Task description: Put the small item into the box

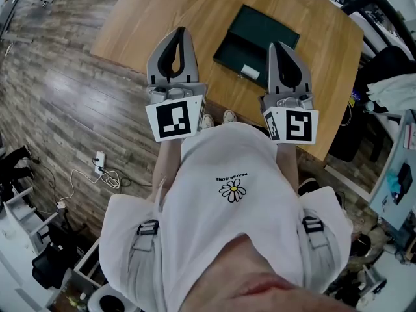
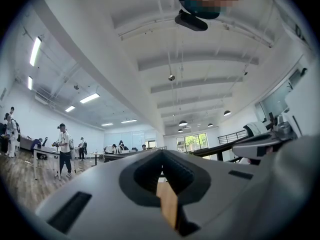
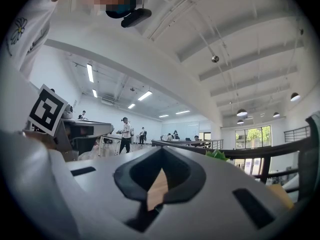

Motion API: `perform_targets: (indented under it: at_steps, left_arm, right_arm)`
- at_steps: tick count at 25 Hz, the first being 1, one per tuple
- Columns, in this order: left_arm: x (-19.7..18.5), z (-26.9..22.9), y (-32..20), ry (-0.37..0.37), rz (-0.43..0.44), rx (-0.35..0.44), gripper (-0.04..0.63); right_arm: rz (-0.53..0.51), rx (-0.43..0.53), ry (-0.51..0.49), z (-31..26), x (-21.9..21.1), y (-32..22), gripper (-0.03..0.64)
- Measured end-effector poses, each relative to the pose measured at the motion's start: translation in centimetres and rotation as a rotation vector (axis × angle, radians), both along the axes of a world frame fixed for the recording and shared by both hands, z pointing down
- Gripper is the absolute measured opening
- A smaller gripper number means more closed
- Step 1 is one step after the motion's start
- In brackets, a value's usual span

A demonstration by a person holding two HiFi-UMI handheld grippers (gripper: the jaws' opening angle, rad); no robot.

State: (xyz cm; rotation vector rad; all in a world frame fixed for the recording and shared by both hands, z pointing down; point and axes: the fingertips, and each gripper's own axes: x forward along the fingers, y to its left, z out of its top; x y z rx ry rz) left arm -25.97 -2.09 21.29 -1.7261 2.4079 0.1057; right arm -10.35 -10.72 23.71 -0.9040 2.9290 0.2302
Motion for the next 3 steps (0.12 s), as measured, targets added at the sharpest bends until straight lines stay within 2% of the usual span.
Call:
perform_targets:
  at_steps: [3]
  left_arm:
    - [-0.02, 0.11, -0.14, 0.000, 0.004, 0.000, 0.015]
  right_arm:
    - [-0.002, 0.000, 0.004, 0.18, -0.16, -0.08, 0.006]
